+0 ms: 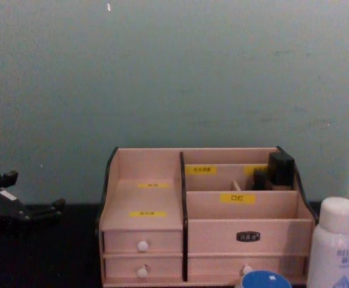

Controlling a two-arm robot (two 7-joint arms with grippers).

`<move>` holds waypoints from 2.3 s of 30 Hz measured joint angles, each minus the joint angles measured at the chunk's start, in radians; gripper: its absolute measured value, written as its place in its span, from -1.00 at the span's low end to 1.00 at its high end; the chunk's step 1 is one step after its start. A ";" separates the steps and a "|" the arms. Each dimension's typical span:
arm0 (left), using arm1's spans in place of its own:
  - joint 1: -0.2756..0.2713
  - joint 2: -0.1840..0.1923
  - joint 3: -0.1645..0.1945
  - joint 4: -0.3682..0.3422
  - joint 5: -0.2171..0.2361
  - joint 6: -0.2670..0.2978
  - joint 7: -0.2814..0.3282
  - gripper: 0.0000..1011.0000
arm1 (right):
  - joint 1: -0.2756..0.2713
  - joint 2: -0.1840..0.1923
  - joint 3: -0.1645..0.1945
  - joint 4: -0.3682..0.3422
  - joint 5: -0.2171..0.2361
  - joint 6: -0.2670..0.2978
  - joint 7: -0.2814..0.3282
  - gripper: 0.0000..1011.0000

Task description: Pick up the facial cleanser and watermelon frost from the table and place them into the tiered storage box.

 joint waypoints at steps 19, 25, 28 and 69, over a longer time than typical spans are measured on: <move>0.000 0.000 0.000 0.000 0.000 0.000 0.000 0.98 | 0.000 0.000 0.000 0.000 0.000 0.000 0.000 0.98; 0.000 0.000 0.000 0.000 0.000 0.000 0.000 0.98 | 0.000 0.000 0.000 0.000 0.000 0.000 0.000 0.98; 0.000 0.000 0.000 0.000 0.000 0.000 0.000 0.98 | 0.000 0.000 0.000 0.000 0.000 0.000 0.000 0.98; 0.000 0.000 0.000 0.000 0.000 0.000 0.000 0.98 | 0.000 0.000 0.000 0.000 0.000 0.000 0.000 0.98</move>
